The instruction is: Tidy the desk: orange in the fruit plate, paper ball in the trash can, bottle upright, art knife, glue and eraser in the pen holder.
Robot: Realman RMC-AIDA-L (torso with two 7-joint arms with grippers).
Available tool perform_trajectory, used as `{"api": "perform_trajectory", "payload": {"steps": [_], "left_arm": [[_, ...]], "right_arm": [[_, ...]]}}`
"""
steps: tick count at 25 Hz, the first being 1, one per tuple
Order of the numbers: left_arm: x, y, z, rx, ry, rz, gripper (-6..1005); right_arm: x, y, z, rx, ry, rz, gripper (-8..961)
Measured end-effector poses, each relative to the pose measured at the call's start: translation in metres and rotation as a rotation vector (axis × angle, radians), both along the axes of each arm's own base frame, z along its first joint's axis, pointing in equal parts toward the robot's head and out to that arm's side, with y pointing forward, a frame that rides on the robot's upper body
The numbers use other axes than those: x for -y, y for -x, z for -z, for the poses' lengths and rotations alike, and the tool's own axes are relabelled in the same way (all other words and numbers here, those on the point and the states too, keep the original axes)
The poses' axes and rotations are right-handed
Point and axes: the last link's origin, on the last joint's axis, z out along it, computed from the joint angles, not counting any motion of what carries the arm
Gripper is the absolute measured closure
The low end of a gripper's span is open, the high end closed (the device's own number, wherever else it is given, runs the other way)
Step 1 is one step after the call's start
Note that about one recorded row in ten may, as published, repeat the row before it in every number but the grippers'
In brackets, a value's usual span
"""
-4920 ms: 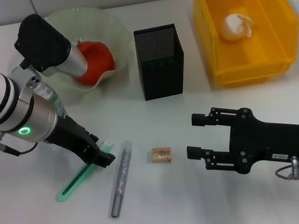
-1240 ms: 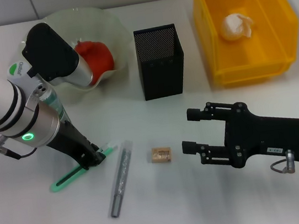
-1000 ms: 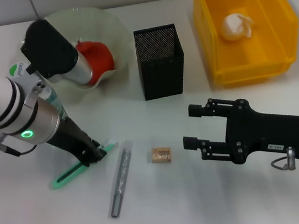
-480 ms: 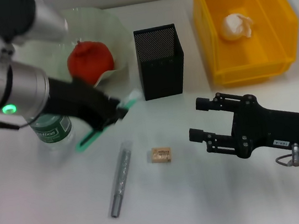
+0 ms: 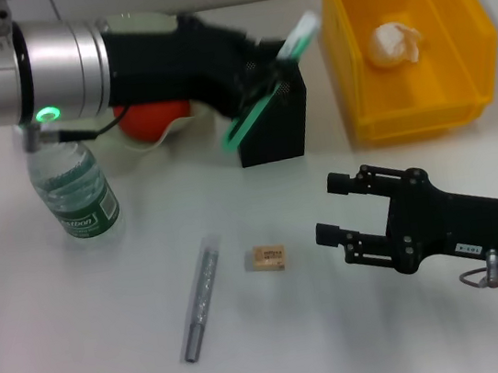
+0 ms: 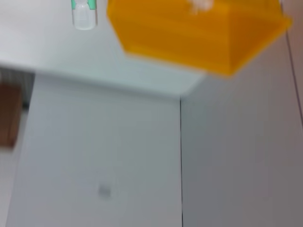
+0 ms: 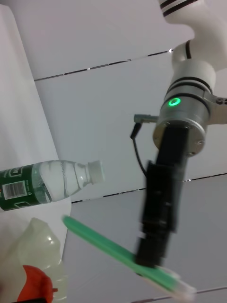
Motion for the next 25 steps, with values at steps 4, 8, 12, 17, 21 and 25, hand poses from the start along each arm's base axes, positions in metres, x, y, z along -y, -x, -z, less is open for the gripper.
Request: {"api": "perform_trajectory", "payload": {"steps": [4,8,12,17,21,25], "left_arm": [[-0.006,-0.003,0.002,0.161,-0.028,0.032,815],[-0.011,-0.002,0.006,0.322,-0.064,0.056,815],[-0.017,0.004,0.016,0.456,-0.116,0.061,816],[-0.020,0.015,0.034,0.554,-0.203,0.063,816],[-0.023,0.025,0.047,0.551,-0.266,0.060,816],[-0.024,0.036,0.057,0.501,-0.341,0.063,815]], "right_arm": [[0.002,-0.001,0.001,-0.001,0.003,0.004,271],[0.002,-0.001,0.002,0.000,0.006,0.002,271],[0.003,-0.001,0.003,0.000,0.010,0.001,270],[0.003,0.000,0.003,0.000,0.012,0.001,269],[0.003,0.000,0.003,-0.001,0.011,0.002,270],[0.003,0.000,0.003,-0.001,0.010,0.002,270]]}}
